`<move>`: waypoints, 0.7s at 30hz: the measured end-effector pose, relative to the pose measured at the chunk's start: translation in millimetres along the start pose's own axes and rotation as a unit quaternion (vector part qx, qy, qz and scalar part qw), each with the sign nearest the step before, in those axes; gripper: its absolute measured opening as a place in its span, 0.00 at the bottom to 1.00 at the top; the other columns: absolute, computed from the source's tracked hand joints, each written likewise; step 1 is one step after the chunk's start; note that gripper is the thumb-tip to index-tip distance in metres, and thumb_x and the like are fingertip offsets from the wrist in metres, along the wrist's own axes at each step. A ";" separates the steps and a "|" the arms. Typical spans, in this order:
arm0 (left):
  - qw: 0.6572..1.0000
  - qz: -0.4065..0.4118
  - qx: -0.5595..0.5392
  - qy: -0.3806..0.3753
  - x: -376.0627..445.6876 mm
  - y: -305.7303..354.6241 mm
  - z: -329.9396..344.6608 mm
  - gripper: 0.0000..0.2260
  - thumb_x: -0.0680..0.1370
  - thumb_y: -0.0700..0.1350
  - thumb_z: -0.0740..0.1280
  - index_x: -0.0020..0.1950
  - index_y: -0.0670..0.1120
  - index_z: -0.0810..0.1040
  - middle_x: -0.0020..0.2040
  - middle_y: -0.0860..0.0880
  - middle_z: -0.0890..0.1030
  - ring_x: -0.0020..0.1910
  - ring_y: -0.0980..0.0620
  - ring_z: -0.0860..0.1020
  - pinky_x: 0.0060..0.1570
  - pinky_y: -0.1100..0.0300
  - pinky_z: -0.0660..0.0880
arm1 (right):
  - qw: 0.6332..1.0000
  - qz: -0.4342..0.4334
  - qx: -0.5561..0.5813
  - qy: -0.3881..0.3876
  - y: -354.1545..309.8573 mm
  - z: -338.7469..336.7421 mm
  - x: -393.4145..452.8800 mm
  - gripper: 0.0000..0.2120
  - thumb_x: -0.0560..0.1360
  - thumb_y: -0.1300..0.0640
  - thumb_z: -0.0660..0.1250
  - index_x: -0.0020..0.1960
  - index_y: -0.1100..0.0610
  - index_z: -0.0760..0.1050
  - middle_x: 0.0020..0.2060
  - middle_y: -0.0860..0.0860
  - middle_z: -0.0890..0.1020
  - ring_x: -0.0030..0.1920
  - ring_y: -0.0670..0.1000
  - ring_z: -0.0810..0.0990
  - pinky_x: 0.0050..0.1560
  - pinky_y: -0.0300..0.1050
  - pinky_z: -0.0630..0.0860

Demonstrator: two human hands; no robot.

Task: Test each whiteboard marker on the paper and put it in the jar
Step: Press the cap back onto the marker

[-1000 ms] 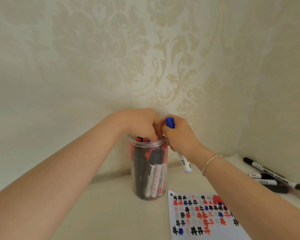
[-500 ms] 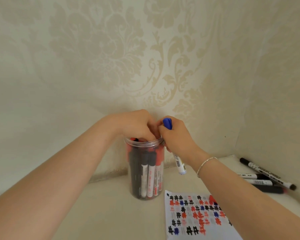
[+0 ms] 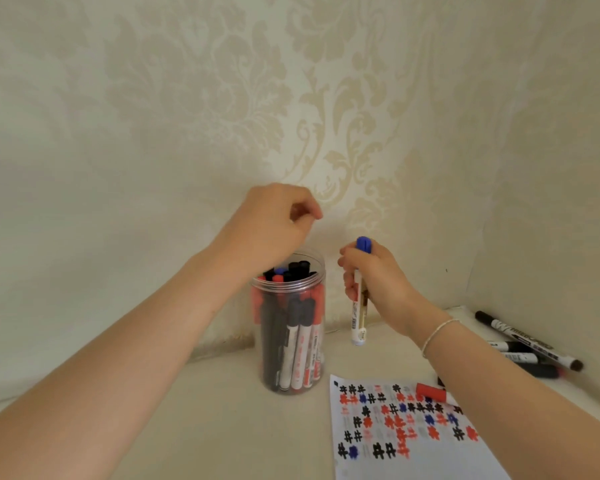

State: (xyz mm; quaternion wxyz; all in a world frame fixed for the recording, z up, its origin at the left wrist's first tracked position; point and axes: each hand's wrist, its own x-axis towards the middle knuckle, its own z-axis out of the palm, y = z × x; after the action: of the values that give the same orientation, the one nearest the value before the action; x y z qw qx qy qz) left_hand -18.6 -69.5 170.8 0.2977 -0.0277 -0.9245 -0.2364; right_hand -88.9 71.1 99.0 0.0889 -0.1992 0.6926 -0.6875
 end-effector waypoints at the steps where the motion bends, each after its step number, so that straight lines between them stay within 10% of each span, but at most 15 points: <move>1: 0.999 0.043 0.008 -0.002 -4.5 9.0 3.3 0.11 0.77 0.39 0.64 0.53 0.52 0.81 0.51 0.55 0.81 0.50 0.60 0.78 0.51 0.70 0.73 | 0.999 0.001 -0.051 -0.017 0.7 -5.1 -2.0 0.05 0.73 0.69 0.60 0.45 0.61 0.70 0.35 0.56 0.72 0.30 0.51 0.68 0.30 0.41 0.69; 5: 0.962 0.158 0.179 -0.131 -17.4 29.8 38.9 0.18 0.78 0.40 0.60 0.68 0.49 0.70 0.65 0.52 0.73 0.59 0.52 0.75 0.55 0.56 0.74 | 0.957 -0.051 -0.279 -0.055 3.8 -14.7 -7.9 0.14 0.70 0.73 0.59 0.33 0.57 0.66 0.28 0.49 0.68 0.28 0.45 0.64 0.29 0.36 0.61; 13: 0.901 0.142 0.379 -0.155 -21.9 43.6 65.8 0.03 0.80 0.42 0.61 0.50 0.46 0.74 0.38 0.49 0.72 0.35 0.47 0.72 0.33 0.57 0.63 | 0.920 -0.037 -0.387 0.051 28.5 -42.4 -8.6 0.12 0.68 0.66 0.67 0.49 0.54 0.76 0.47 0.53 0.71 0.45 0.53 0.72 0.43 0.41 0.70; 16: 0.915 0.105 0.382 -0.080 -27.1 41.9 64.9 0.05 0.81 0.45 0.60 0.47 0.47 0.66 0.31 0.51 0.64 0.29 0.50 0.65 0.26 0.58 0.57 | 0.978 0.099 -0.136 0.127 30.0 -61.8 -18.3 0.24 0.69 0.65 0.68 0.64 0.58 0.69 0.56 0.55 0.71 0.51 0.53 0.74 0.45 0.44 0.73; 19: 0.946 0.090 0.293 -0.102 -39.4 40.6 74.7 0.06 0.83 0.48 0.57 0.52 0.46 0.67 0.39 0.48 0.75 0.35 0.47 0.72 0.30 0.58 0.62 | 0.936 0.150 0.312 -0.064 27.6 -69.7 -34.2 0.12 0.67 0.60 0.72 0.48 0.60 0.74 0.41 0.55 0.76 0.33 0.50 0.73 0.33 0.40 0.71; 21: 0.959 0.087 0.210 -0.171 -50.0 42.2 83.9 0.08 0.82 0.49 0.56 0.55 0.45 0.66 0.43 0.47 0.76 0.35 0.48 0.73 0.31 0.56 0.65 | 0.931 0.109 0.336 -0.093 27.4 -64.6 -39.9 0.12 0.66 0.56 0.75 0.39 0.58 0.73 0.33 0.54 0.72 0.26 0.48 0.68 0.26 0.39 0.66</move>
State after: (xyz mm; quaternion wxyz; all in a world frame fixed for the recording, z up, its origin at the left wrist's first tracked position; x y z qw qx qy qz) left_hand -14.5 10.4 100.7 0.1533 -0.0848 -0.9845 -0.0017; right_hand -82.7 145.5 68.4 0.2893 -0.1443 0.4272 -0.8443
